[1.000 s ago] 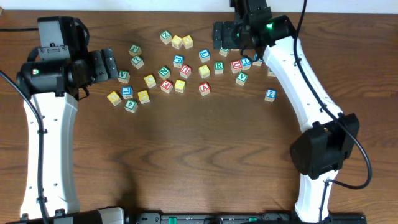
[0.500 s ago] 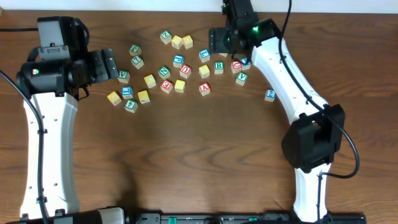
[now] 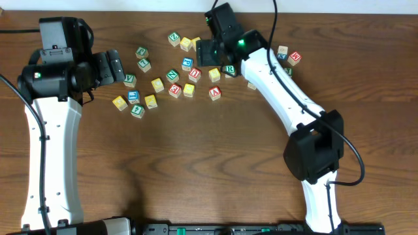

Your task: Spell out CORL

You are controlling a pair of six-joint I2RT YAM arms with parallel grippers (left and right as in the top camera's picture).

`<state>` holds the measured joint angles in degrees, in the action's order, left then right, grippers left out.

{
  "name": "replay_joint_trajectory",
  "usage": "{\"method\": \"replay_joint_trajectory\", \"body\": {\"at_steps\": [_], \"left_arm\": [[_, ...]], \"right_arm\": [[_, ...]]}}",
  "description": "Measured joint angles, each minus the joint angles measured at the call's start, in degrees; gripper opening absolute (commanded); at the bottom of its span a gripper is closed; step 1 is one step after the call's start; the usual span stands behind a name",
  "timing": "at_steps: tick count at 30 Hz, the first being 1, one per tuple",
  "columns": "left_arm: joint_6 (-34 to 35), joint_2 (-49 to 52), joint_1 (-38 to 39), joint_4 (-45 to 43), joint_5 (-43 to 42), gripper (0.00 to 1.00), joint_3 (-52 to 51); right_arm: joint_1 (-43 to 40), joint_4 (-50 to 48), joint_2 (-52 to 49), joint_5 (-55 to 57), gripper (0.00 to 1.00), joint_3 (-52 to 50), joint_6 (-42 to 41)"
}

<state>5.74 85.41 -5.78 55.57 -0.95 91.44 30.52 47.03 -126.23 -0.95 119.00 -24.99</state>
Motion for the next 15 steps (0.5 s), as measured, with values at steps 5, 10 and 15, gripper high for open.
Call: {"method": "replay_joint_trajectory", "body": {"at_steps": [5,10,15], "left_arm": [[3.9,1.2,1.3,-1.2,-0.2,0.97,0.0],[8.5,7.7,5.1,-4.9,-0.3,0.93,0.2],[14.3,16.2,8.2,-8.4,-0.5,0.84,0.2]], "right_arm": [[-0.7,1.9,0.0,0.7,0.74,0.0,-0.9],[-5.2,5.8,0.3,1.1,0.74,0.0,-1.1],[-11.1,12.0,3.7,4.0,0.77,0.0,-1.1]]}}
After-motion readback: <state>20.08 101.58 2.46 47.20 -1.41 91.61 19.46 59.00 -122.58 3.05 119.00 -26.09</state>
